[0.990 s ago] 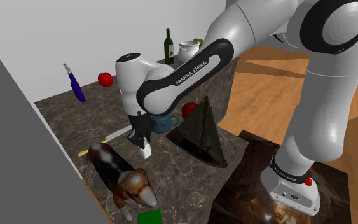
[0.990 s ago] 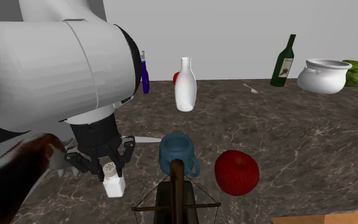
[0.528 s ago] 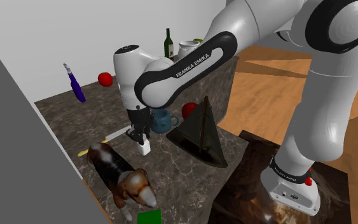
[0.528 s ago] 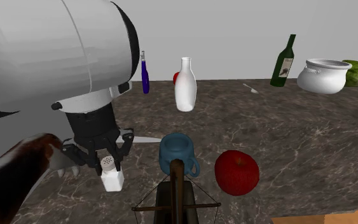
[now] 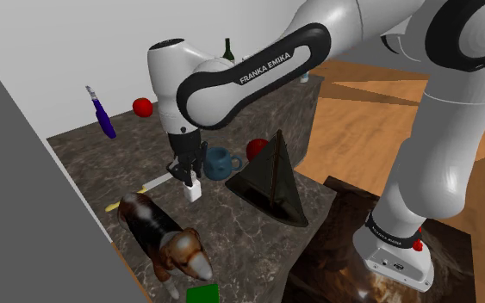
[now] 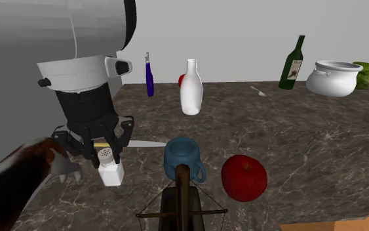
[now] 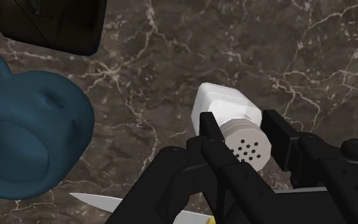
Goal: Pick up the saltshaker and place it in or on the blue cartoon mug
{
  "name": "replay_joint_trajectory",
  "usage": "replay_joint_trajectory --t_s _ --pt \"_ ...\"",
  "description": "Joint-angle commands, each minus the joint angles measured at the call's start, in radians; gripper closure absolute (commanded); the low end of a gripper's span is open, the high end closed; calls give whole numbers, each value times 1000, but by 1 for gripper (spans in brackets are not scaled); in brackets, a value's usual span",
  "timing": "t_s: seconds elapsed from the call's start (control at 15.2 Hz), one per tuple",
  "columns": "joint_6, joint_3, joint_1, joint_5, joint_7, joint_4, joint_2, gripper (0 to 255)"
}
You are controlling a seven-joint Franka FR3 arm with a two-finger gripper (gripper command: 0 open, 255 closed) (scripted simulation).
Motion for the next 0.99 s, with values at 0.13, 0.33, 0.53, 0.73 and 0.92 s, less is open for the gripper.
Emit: replay_joint_trajectory --t_s 0.13,0.33,0.53,0.73,0.92 --pt "-52 0 -3 9 -9 35 -17 255" --pt "-90 0 -4 14 -13 65 -28 255" --pt "-129 0 -5 18 -16 96 -36 255" --pt "-168 1 -5 22 -18 129 -42 255" --pt "-207 1 -5 24 -19 165 -46 255"
